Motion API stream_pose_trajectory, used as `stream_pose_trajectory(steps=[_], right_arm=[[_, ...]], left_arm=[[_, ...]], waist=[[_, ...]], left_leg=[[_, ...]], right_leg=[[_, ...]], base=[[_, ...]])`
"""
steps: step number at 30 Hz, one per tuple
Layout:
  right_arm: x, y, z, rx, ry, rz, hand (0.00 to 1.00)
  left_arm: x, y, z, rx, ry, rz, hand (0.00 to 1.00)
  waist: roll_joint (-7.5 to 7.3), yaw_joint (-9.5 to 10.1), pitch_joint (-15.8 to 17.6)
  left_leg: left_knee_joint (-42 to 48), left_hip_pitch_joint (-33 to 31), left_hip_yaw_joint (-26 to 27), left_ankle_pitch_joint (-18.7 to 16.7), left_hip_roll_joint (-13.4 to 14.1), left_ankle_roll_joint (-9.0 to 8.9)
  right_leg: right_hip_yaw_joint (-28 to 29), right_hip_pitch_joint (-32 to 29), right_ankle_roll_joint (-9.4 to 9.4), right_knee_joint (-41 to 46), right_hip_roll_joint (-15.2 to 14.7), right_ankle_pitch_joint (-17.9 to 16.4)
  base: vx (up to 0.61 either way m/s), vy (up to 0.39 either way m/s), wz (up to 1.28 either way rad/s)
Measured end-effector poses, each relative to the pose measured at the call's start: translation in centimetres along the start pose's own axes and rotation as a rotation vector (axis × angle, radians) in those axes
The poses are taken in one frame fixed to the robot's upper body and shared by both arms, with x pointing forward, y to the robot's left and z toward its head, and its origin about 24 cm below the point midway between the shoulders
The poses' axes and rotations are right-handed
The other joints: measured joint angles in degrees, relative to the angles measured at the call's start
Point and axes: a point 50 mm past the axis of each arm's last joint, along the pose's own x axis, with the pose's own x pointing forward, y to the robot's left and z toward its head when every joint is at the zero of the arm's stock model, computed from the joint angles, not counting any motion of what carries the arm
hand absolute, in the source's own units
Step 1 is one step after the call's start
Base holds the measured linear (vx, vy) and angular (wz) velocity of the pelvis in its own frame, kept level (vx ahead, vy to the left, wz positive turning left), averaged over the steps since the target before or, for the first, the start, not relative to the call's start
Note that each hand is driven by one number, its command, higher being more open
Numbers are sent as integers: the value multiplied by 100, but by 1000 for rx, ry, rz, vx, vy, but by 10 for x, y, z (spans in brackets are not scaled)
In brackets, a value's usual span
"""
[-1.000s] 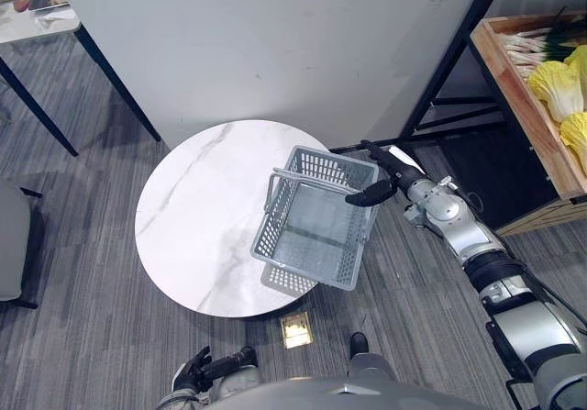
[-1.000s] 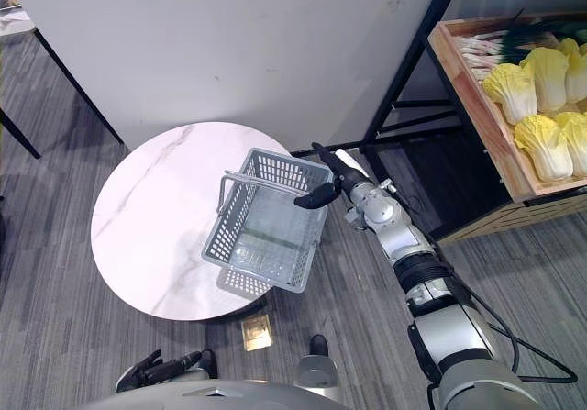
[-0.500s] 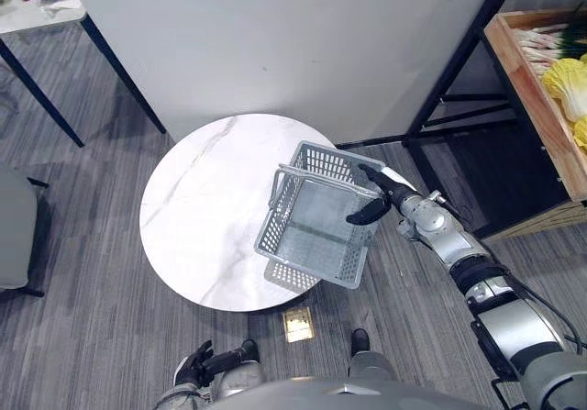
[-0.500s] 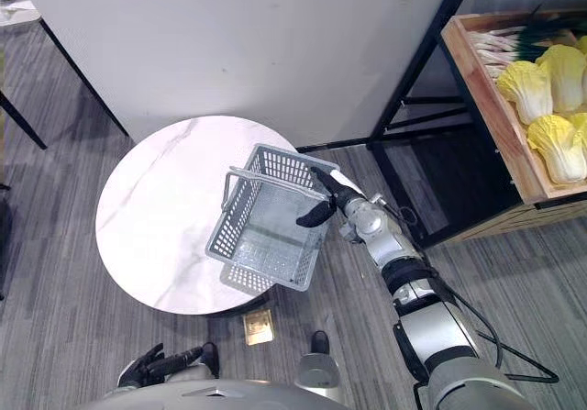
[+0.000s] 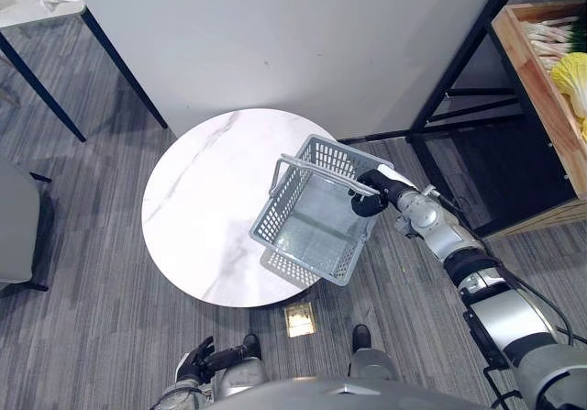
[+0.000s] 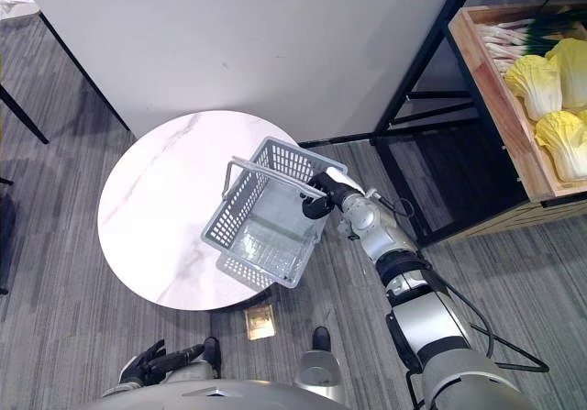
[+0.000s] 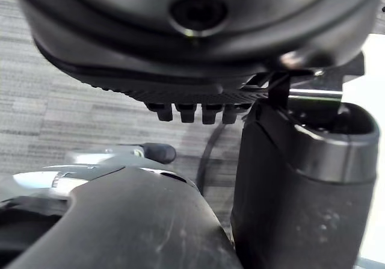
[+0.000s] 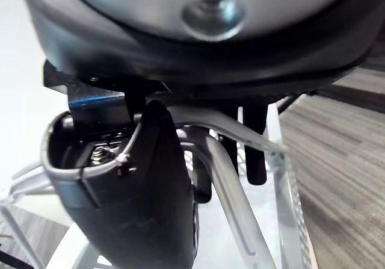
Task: Pick vegetable in the basket
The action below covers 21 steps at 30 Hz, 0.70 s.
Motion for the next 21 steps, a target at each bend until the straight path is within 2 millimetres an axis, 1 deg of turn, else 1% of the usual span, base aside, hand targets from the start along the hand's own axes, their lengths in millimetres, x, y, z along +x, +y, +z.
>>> stream_pose_trajectory(steps=[6, 11, 13, 14, 17, 19, 21], right_arm=[[1, -2, 7, 4, -28, -7, 0], [-1, -14, 18, 23, -83, -45, 0], [-4, -22, 29, 35, -141, -71, 0], [-5, -23, 31, 38, -150, -75, 0], [-18, -33, 39, 24, -224, -118, 0], [-31, -38, 44, 77, -293, -160, 0], [-41, -40, 49, 106, -341, -187, 0]], left_arm=[[0, 1, 3, 1, -10, 1, 100], [0, 2, 2, -2, -7, 6, 100], [0, 3, 3, -1, -7, 9, 100], [0, 3, 3, 0, -8, 9, 100], [0, 3, 2, -3, -6, 13, 100], [0, 5, 1, -10, -4, 21, 100], [-2, 7, -2, -16, 3, 32, 100]], waist=[[-39, 43, 23], [-50, -36, 29], [-78, -48, 45], [-80, -47, 45], [-100, -70, 37], [-118, -104, 29], [-148, -161, 16]], left_leg=[[0, 5, -2, 0, 0, 0], [2, 27, 14, -4, 0, 6], [0, 90, 93, -9, 0, 13], [0, 96, 103, -10, 1, 14], [2, 114, 134, -11, 3, 15], [3, 137, 175, -12, 24, 12], [3, 172, 229, -18, 31, 4]], right_leg=[[35, 5, -6, 0, 0, 4], [76, 7, -88, 1, 4, 66], [129, 11, -99, 2, 10, 104], [142, 11, -92, 2, 10, 110], [224, 4, -63, 2, 15, 150], [262, -2, 2, 2, 34, 193], [324, -3, 9, 2, 45, 199]], base=[[0, 0, 0], [0, 0, -1], [-3, 1, -14], [-18, 8, -14], [-28, 12, -6], [-27, -1, -8], [-37, -2, -15]])
